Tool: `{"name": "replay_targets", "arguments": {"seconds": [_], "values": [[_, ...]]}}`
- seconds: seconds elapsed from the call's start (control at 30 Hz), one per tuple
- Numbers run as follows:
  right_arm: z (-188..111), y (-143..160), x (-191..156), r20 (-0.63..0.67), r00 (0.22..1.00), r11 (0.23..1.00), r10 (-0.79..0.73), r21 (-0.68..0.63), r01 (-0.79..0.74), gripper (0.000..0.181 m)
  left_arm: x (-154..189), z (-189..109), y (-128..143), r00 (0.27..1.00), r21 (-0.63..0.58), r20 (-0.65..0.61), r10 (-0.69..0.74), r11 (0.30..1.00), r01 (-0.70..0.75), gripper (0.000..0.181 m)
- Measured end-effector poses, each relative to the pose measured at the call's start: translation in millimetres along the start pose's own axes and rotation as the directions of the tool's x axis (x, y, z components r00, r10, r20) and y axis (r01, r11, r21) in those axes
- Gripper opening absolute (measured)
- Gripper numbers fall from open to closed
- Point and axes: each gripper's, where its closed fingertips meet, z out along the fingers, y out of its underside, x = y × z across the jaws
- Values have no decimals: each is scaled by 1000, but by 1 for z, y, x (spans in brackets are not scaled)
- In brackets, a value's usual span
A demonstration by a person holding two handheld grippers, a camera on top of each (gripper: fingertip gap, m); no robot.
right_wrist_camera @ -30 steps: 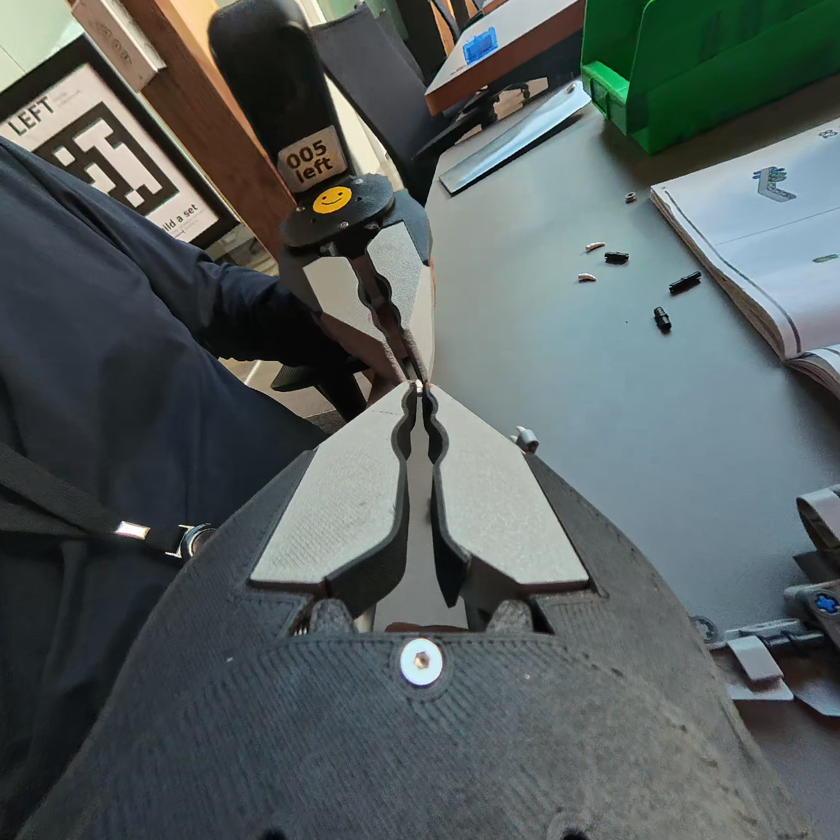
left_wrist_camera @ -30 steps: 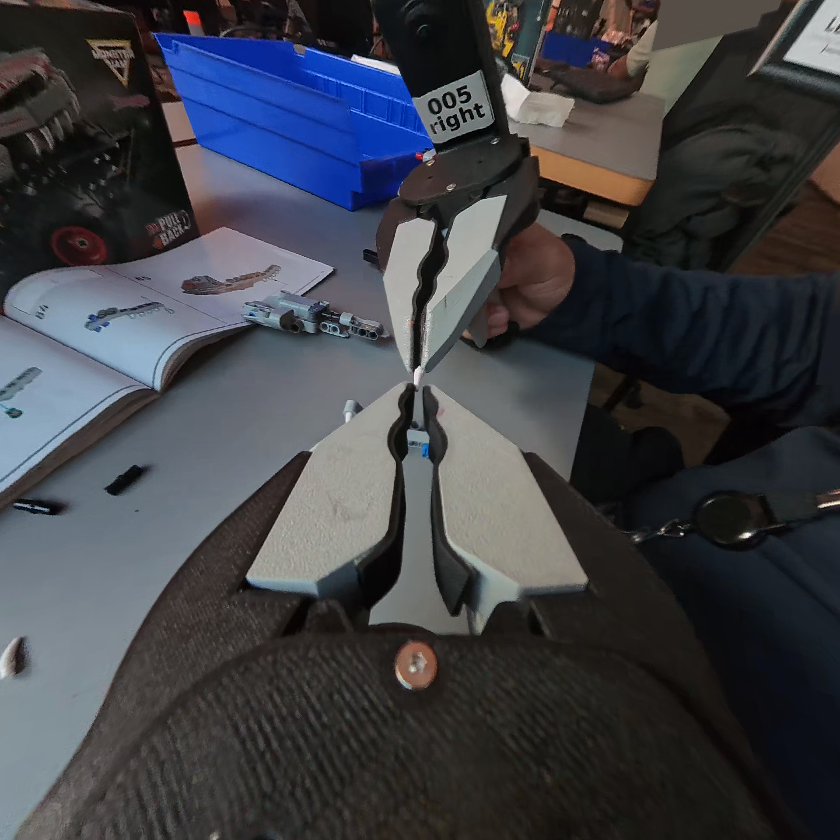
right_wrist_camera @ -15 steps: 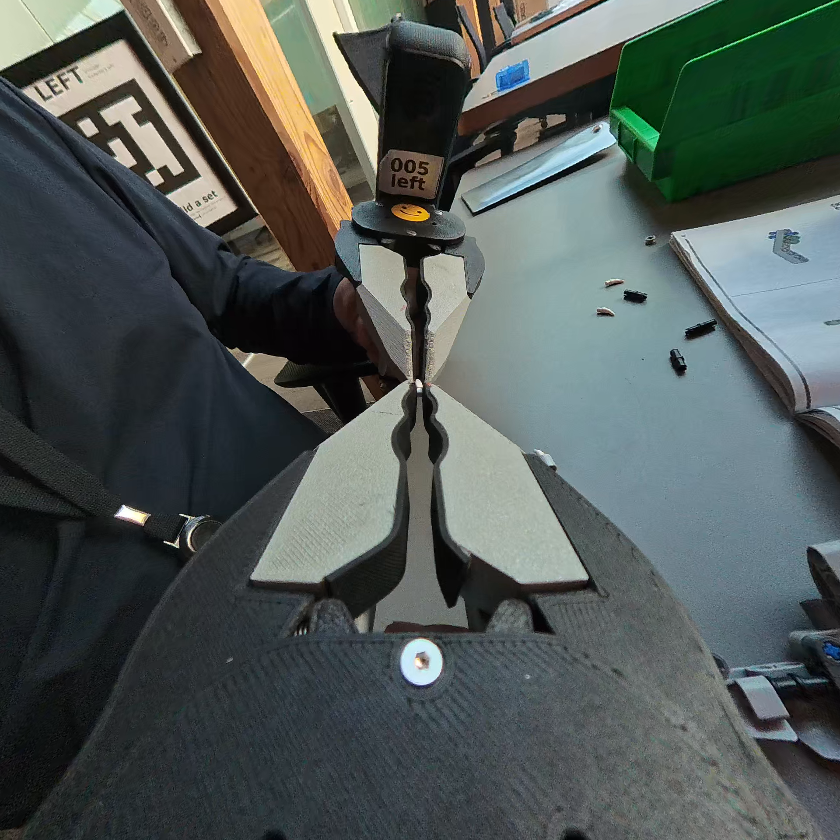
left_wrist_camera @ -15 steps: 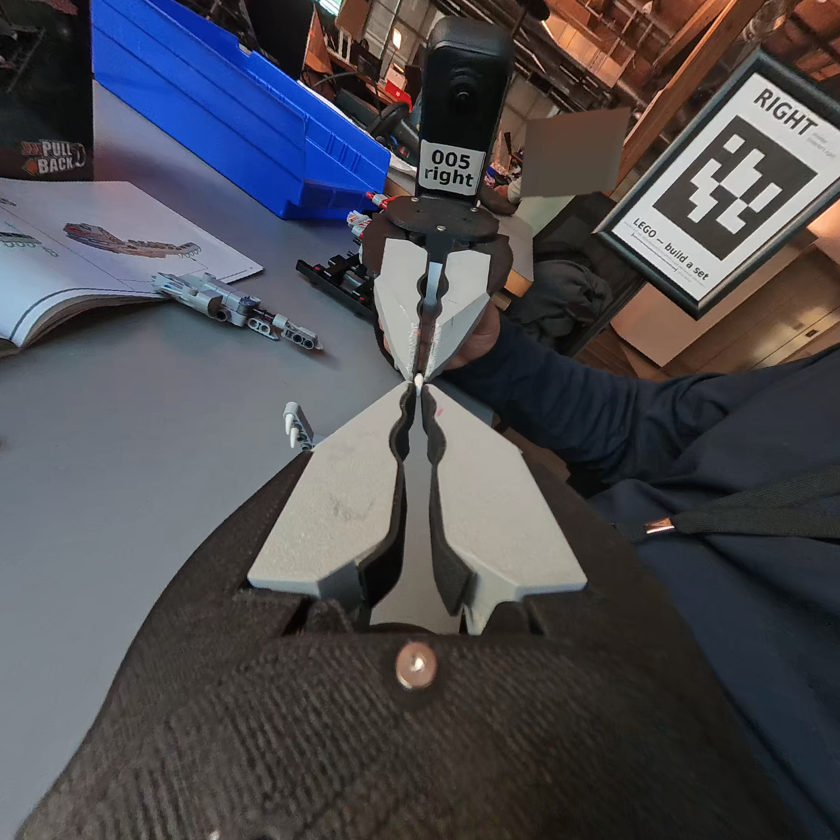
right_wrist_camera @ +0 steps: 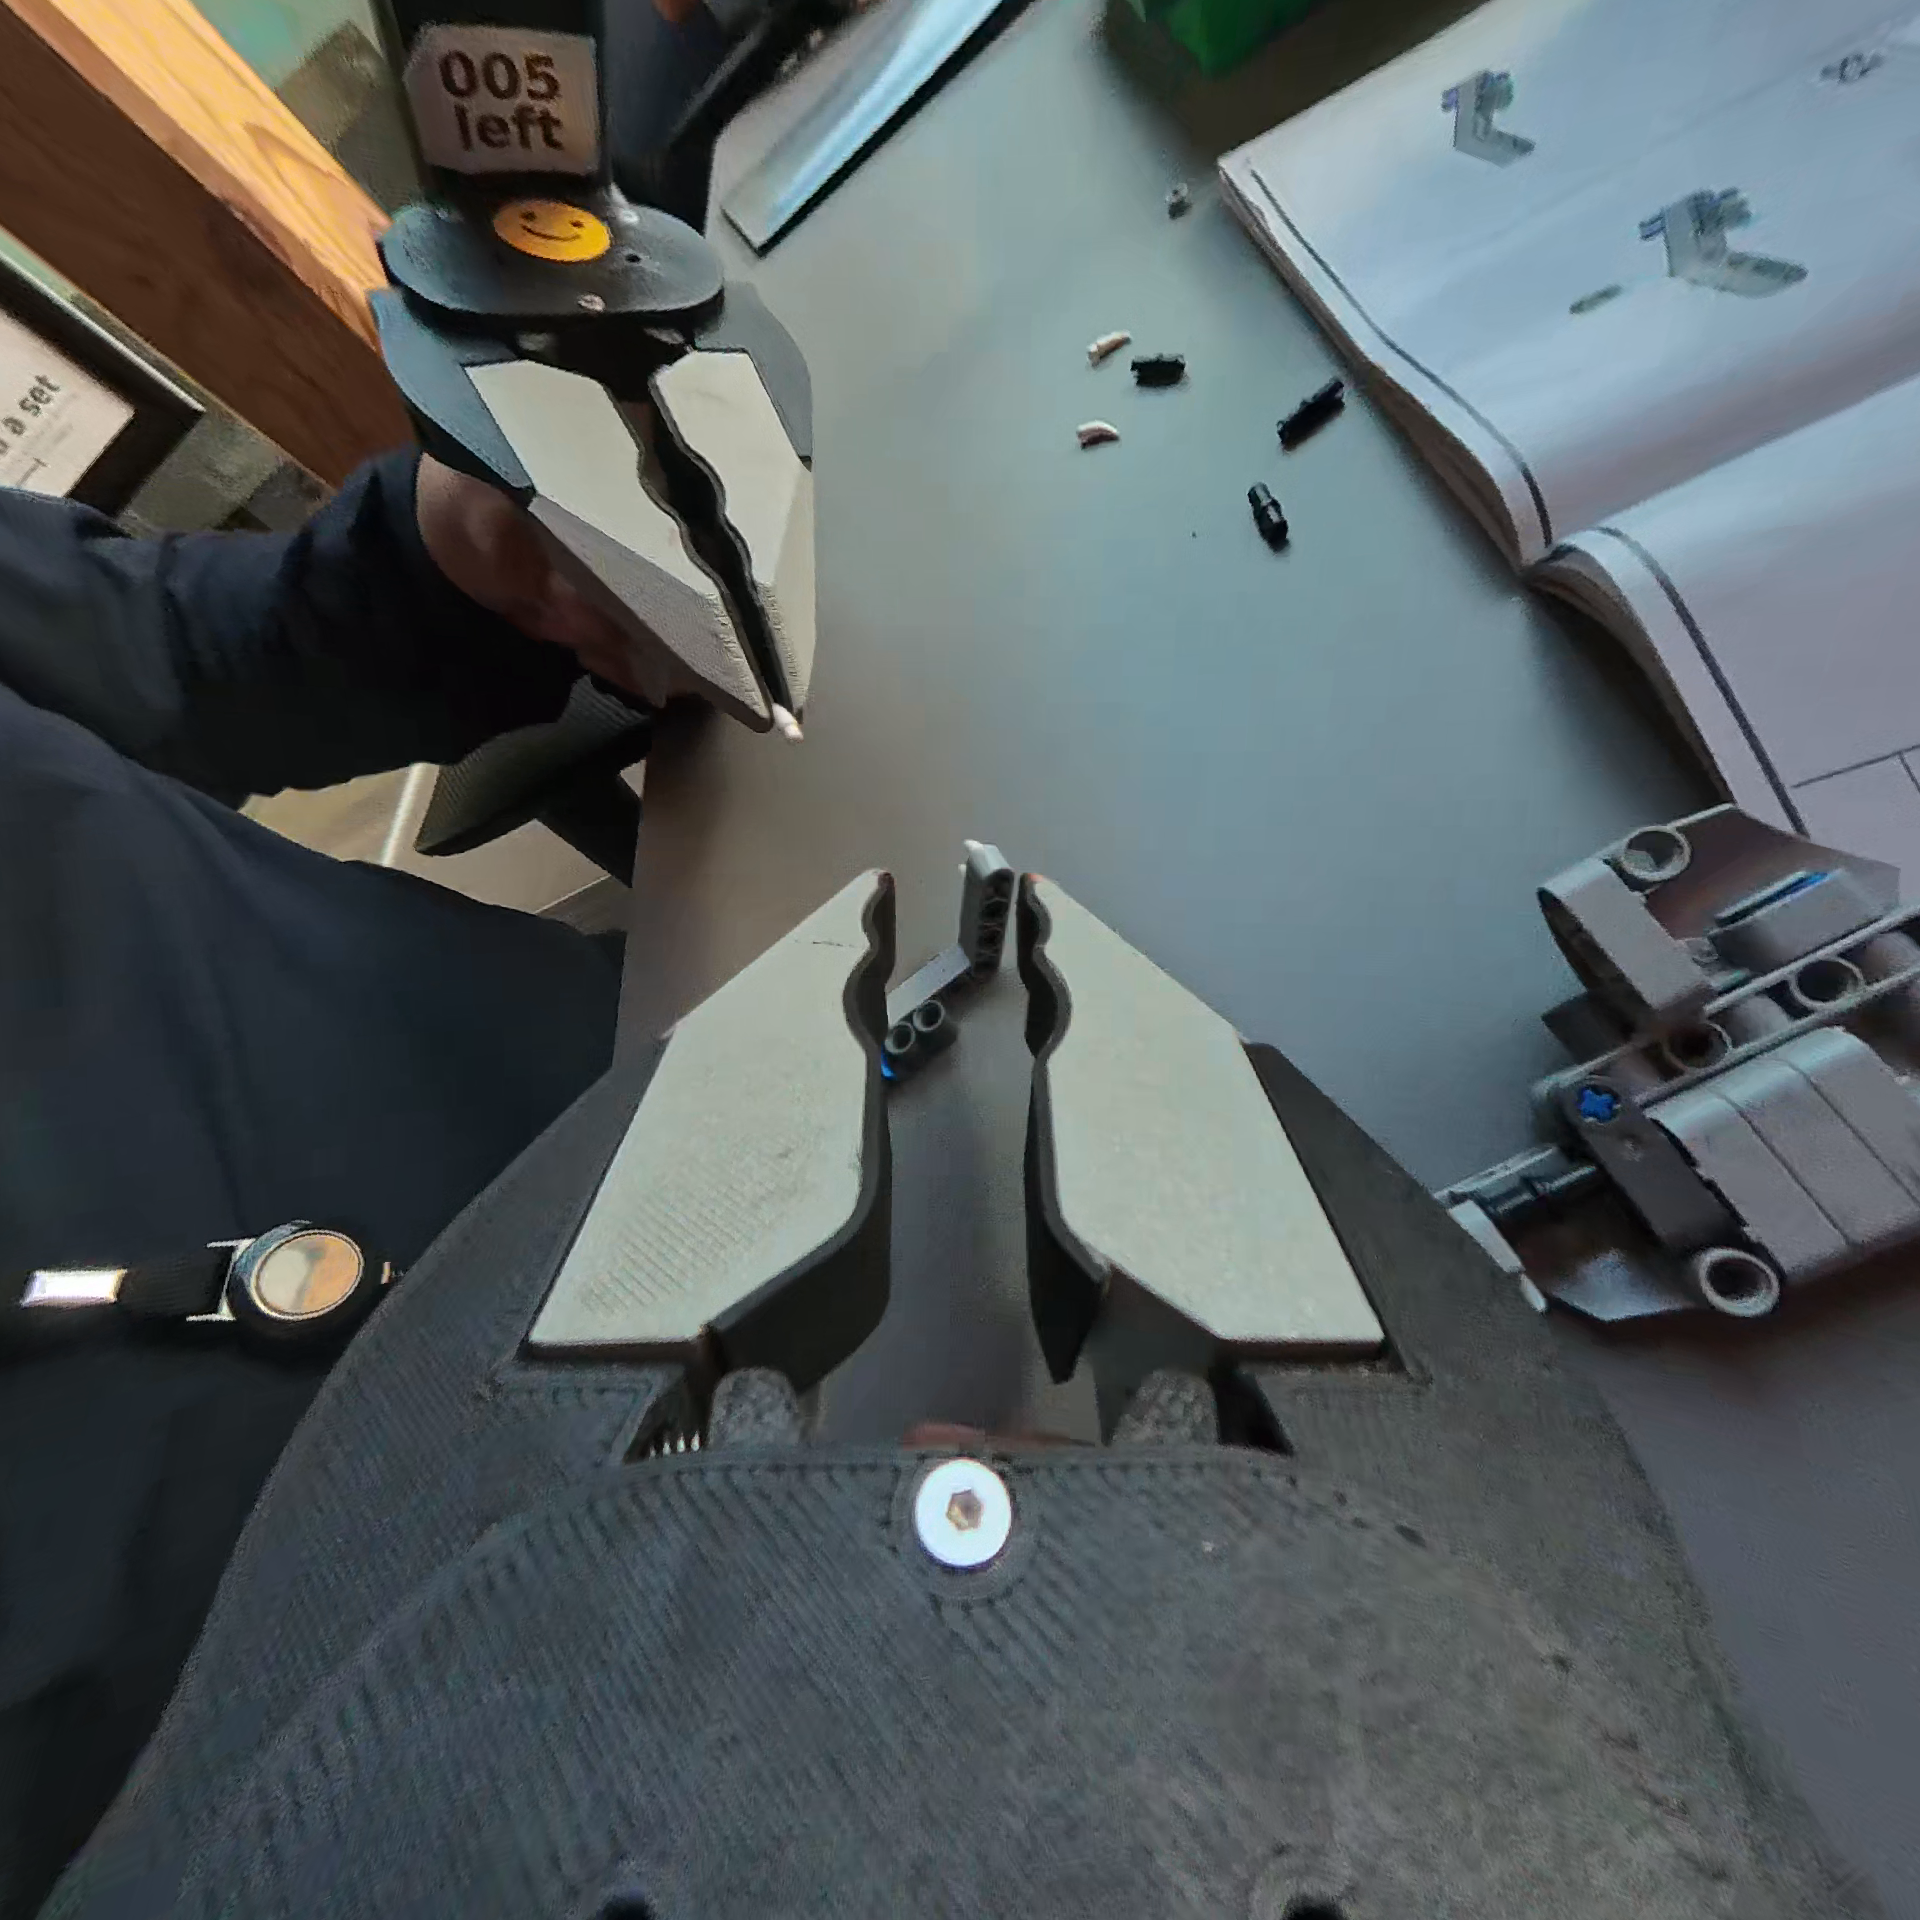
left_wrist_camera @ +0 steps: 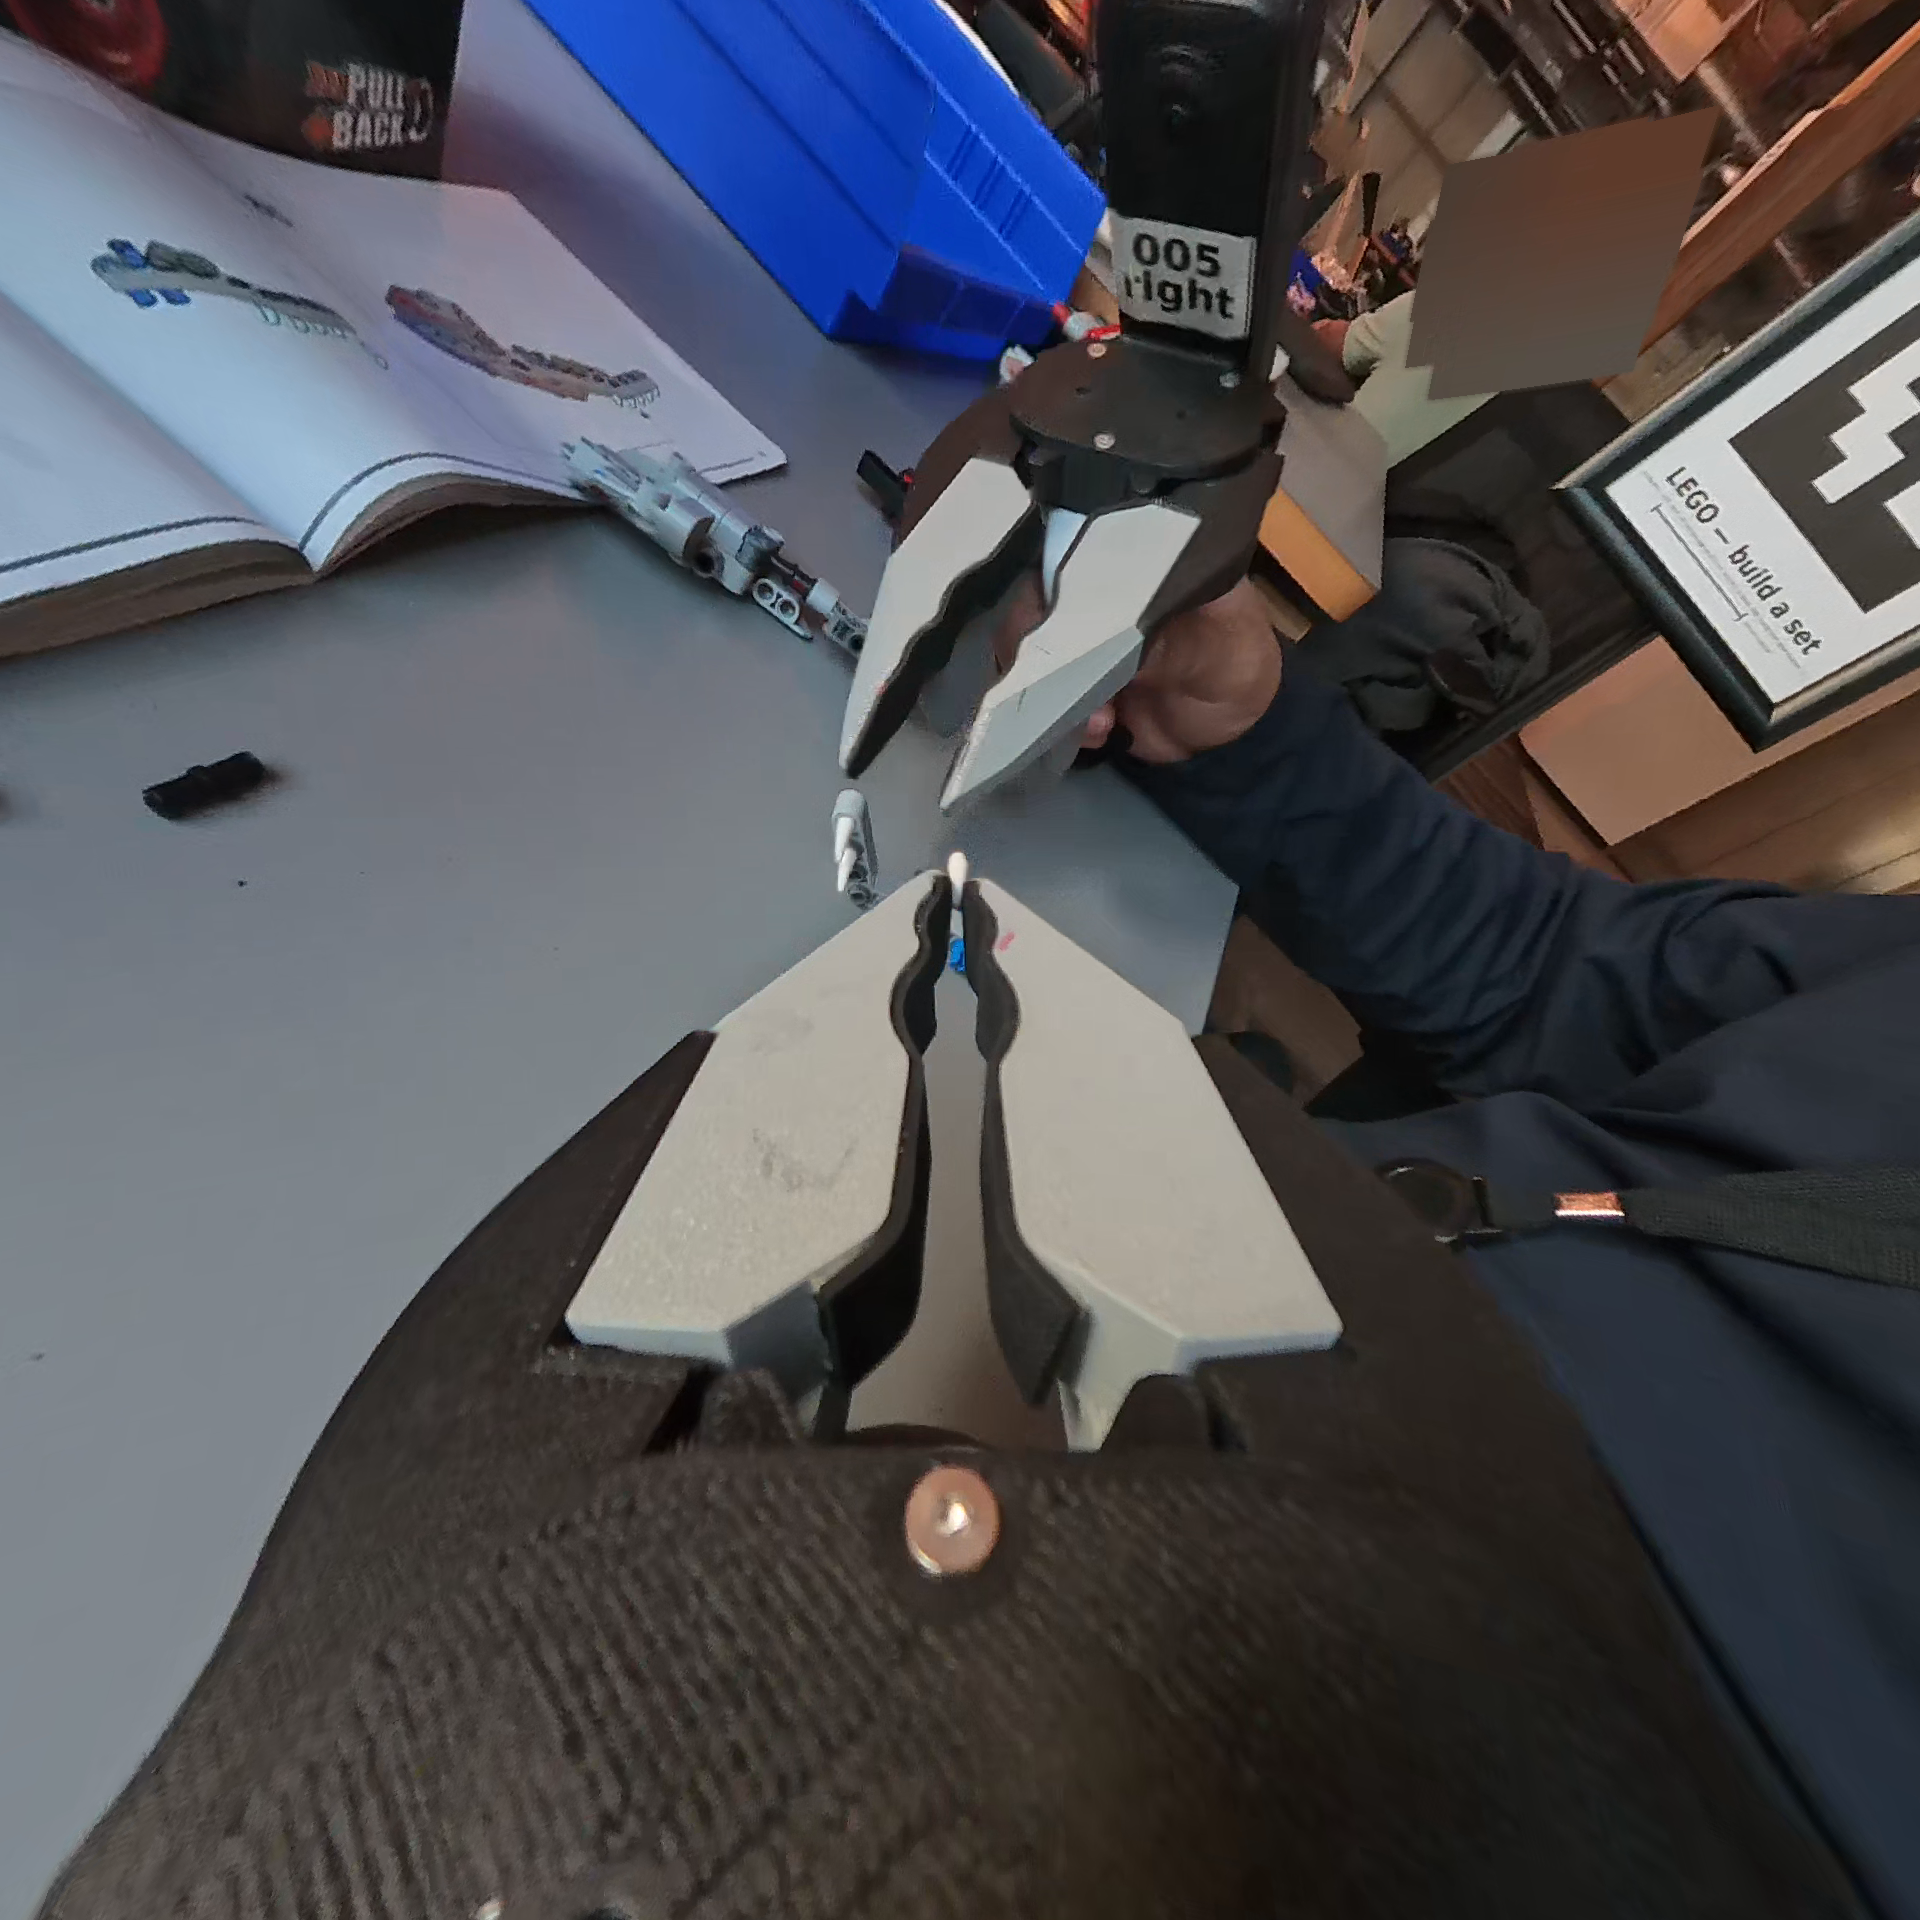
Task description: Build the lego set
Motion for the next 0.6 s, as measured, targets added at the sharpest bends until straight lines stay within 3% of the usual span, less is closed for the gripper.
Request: {"name": "replay_targets", "arguments": {"seconds": [0.2, 0.37, 0.5, 0.6], "values": [[9, 17, 11, -29, 1000, 989, 10, -146, -14, 16, 0, 0, 8, 1000, -54, -5, -6, 999, 6, 0], [13, 18, 5, 28, 1000, 985, -9, -174, 14, 16, 1, -1, 8, 1000, -50, -15, -5, 999, 4, 0], [17, 18, 3, 52, 998, 979, -28, -201, 38, 6, 1, -2, 7, 1000, -40, -14, -4, 999, 4, 0], [17, 9, -1, 63, 998, 990, -27, -137, 35, 6, 1, -3, 6, 1000, -26, -2, 18, 999, -19, 0]]}}
